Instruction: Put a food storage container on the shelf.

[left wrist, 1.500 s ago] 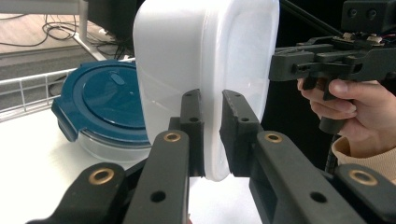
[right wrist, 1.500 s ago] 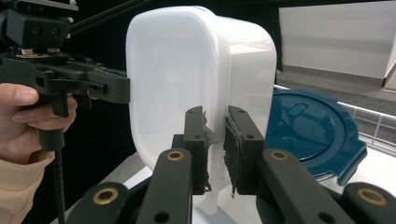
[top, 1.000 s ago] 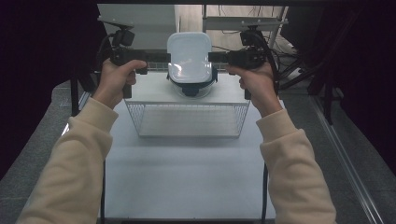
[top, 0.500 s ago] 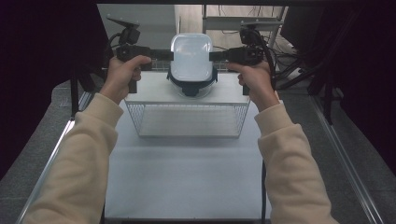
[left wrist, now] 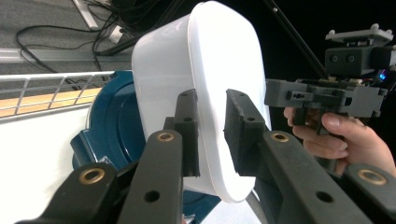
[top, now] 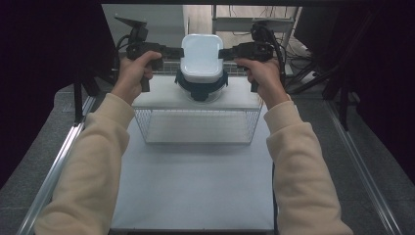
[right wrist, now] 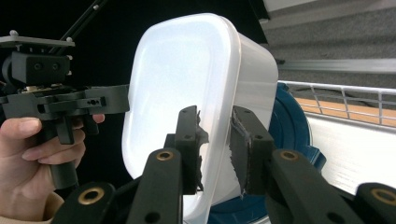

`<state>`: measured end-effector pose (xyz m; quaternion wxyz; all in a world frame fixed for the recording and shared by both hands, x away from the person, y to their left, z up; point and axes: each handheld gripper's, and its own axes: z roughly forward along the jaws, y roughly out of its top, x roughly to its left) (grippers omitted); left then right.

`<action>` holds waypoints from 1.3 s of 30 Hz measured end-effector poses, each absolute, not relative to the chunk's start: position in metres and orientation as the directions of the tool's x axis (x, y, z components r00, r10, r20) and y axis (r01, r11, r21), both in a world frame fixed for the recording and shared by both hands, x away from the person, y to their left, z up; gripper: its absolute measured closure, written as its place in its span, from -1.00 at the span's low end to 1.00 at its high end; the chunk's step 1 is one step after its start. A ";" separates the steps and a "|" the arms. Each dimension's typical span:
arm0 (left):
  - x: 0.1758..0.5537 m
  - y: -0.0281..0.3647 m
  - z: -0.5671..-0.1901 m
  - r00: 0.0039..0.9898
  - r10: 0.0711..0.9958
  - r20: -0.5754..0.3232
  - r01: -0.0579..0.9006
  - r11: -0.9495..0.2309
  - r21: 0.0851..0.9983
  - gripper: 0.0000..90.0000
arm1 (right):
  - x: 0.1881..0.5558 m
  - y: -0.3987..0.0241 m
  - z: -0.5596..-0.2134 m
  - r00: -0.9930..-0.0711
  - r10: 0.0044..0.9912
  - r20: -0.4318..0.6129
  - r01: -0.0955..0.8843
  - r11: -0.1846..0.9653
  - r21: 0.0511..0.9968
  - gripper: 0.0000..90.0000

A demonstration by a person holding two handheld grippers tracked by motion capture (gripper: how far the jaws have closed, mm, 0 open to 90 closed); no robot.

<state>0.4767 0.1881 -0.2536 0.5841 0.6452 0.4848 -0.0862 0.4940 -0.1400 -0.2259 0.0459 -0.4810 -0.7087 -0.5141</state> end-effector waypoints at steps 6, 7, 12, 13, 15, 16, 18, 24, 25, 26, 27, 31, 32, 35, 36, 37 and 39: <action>0.484 0.188 -0.258 0.488 0.520 -0.701 0.738 0.183 0.649 0.66 | 0.504 -0.139 -0.229 -0.498 0.637 0.588 0.756 -0.013 0.654 0.57; 0.485 0.189 -0.259 0.484 0.518 -0.705 0.741 0.187 0.645 0.65 | 0.506 -0.138 -0.229 -0.490 0.636 0.596 0.762 -0.021 0.648 0.57; 0.490 0.191 -0.264 0.475 0.505 -0.721 0.749 0.198 0.632 0.63 | 0.511 -0.137 -0.232 -0.472 0.633 0.614 0.773 -0.038 0.634 0.55; 0.491 0.191 -0.264 0.471 0.506 -0.723 0.750 0.201 0.630 0.62 | 0.513 -0.137 -0.233 -0.465 0.632 0.621 0.779 -0.042 0.626 0.55; 0.492 0.191 -0.266 0.464 0.507 -0.726 0.752 0.209 0.626 0.61 | 0.515 -0.137 -0.234 -0.454 0.629 0.630 0.786 -0.049 0.616 0.54; 0.493 0.191 -0.266 0.462 0.507 -0.728 0.753 0.210 0.624 0.61 | 0.516 -0.136 -0.235 -0.451 0.631 0.631 0.788 -0.050 0.614 0.53; 0.495 0.190 -0.269 0.457 0.511 -0.728 0.755 0.210 0.622 0.60 | 0.517 -0.136 -0.236 -0.447 0.636 0.629 0.789 -0.051 0.613 0.52; 0.496 0.191 -0.270 0.462 0.499 -0.733 0.754 0.213 0.621 0.58 | 0.518 -0.137 -0.238 -0.448 0.631 0.634 0.790 -0.052 0.610 0.51; 0.496 0.190 -0.271 0.466 0.503 -0.727 0.753 0.205 0.625 0.55 | 0.518 -0.137 -0.237 -0.449 0.631 0.632 0.790 -0.050 0.612 0.50; 0.496 0.188 -0.271 0.469 0.510 -0.722 0.752 0.199 0.629 0.48 | 0.518 -0.137 -0.237 -0.453 0.631 0.630 0.788 -0.047 0.614 0.47; 0.495 0.187 -0.271 0.470 0.518 -0.715 0.747 0.198 0.634 0.37 | 0.518 -0.136 -0.237 -0.459 0.634 0.622 0.785 -0.038 0.618 0.36; 0.493 0.189 -0.268 0.493 0.539 -0.683 0.708 0.208 0.675 -0.14 | 0.513 -0.133 -0.235 -0.497 0.662 0.562 0.729 -0.034 0.684 -0.13; 0.491 0.191 -0.266 0.495 0.539 -0.682 0.704 0.211 0.678 -0.21 | 0.511 -0.134 -0.233 -0.508 0.664 0.549 0.711 -0.037 0.703 -0.19; 0.485 0.196 -0.262 0.514 0.573 -0.639 0.684 0.176 0.708 -0.32 | 0.504 -0.137 -0.228 -0.550 0.646 0.530 0.676 -0.028 0.736 -0.27; 0.482 0.197 -0.261 0.523 0.583 -0.622 0.675 0.163 0.720 -0.35 | 0.502 -0.138 -0.227 -0.564 0.645 0.516 0.665 -0.016 0.746 -0.29; 0.478 0.199 -0.260 0.532 0.601 -0.597 0.661 0.146 0.736 -0.37 | 0.499 -0.139 -0.226 -0.573 0.647 0.503 0.656 -0.005 0.754 -0.30; 0.471 0.202 -0.260 0.543 0.615 -0.571 0.642 0.134 0.755 -0.40 | 0.492 -0.142 -0.223 -0.600 0.641 0.478 0.630 0.011 0.777 -0.32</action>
